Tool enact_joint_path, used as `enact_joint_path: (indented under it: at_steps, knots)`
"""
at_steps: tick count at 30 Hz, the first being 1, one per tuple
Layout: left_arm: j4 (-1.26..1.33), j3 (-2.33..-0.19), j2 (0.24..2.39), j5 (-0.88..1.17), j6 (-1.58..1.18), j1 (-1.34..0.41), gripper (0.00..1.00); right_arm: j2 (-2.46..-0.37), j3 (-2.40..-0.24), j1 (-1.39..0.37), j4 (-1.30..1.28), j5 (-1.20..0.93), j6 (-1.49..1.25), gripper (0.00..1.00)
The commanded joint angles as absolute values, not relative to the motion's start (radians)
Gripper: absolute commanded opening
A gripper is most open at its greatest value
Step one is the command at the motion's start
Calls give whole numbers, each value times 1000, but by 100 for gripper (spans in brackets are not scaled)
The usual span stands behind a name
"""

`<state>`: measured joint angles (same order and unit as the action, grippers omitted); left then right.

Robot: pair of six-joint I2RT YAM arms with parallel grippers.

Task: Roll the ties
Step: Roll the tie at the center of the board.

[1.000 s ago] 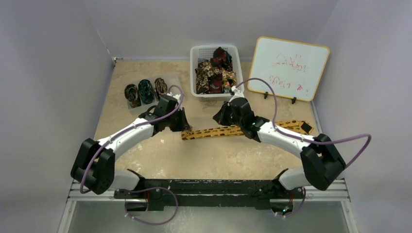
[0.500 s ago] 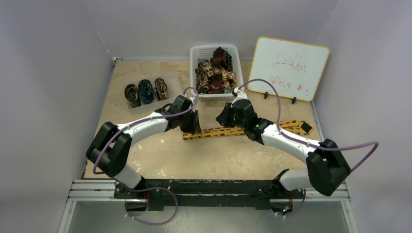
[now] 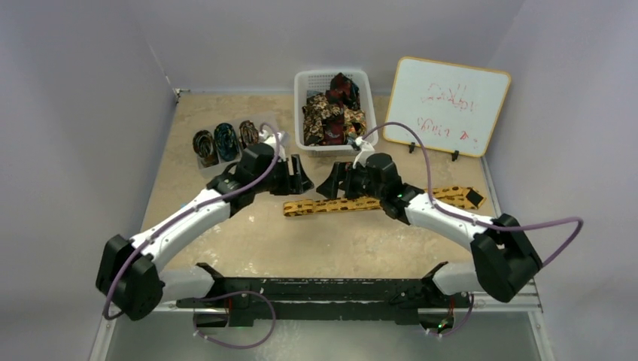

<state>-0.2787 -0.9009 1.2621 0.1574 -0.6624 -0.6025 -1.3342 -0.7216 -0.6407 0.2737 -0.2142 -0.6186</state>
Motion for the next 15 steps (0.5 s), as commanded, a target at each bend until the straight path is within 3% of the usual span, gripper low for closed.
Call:
enact_joint_path:
  at_steps: [1, 8, 15]
  knots:
    - [-339, -813, 1191, 121, -686, -496, 65, -1415, -764, -648, 368, -350, -461, 94]
    - [-268, -629, 1117, 334, -698, -261, 66, -1462, -721, -722, 617, -447, -127, 96]
    - [-240, -572, 1122, 415, -717, -148, 66, -1692, -908, -833, 448, -363, 301, 95]
